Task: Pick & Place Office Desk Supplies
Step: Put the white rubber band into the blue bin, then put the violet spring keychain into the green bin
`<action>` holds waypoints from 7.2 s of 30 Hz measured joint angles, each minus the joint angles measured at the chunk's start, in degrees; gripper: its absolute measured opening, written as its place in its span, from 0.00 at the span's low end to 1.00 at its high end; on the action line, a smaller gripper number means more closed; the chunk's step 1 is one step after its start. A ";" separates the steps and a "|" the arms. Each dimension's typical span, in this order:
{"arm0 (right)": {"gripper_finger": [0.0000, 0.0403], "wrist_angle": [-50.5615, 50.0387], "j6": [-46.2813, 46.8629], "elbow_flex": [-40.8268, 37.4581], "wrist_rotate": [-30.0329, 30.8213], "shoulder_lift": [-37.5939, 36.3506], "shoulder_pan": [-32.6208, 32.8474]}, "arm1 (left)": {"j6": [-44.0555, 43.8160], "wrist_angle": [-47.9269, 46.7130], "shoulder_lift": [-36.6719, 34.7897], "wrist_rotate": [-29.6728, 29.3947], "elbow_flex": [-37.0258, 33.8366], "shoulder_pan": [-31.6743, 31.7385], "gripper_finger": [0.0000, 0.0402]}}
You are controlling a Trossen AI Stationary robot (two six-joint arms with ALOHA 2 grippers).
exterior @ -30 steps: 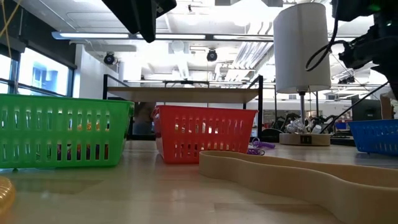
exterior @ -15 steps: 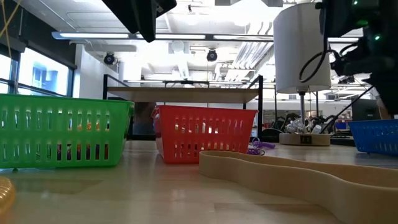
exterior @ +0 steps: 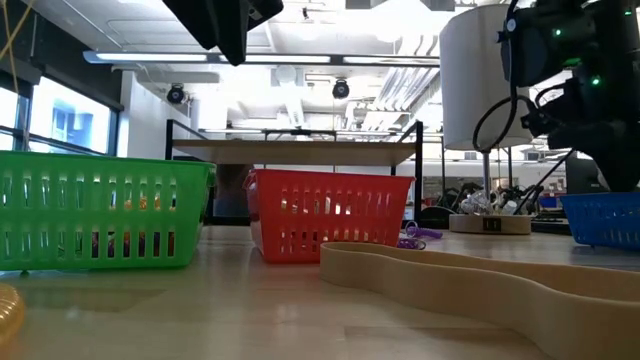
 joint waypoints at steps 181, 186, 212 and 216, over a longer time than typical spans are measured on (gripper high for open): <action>0.01 88.22 -54.35 -8.69 -14.58 0.35 12.12 | 24.09 54.16 0.00 -0.94 -20.70 7.34 0.33; 0.01 90.96 -55.55 -8.68 -14.54 0.44 12.92 | 24.89 57.83 0.00 2.25 -20.70 8.79 0.33; 0.01 92.73 -57.10 -8.70 -13.29 0.42 12.68 | 23.71 72.61 7.24 8.35 -20.63 9.75 0.33; 0.01 92.49 -57.10 -8.70 -13.27 0.42 12.68 | 23.59 73.49 7.46 8.22 -20.63 9.30 0.33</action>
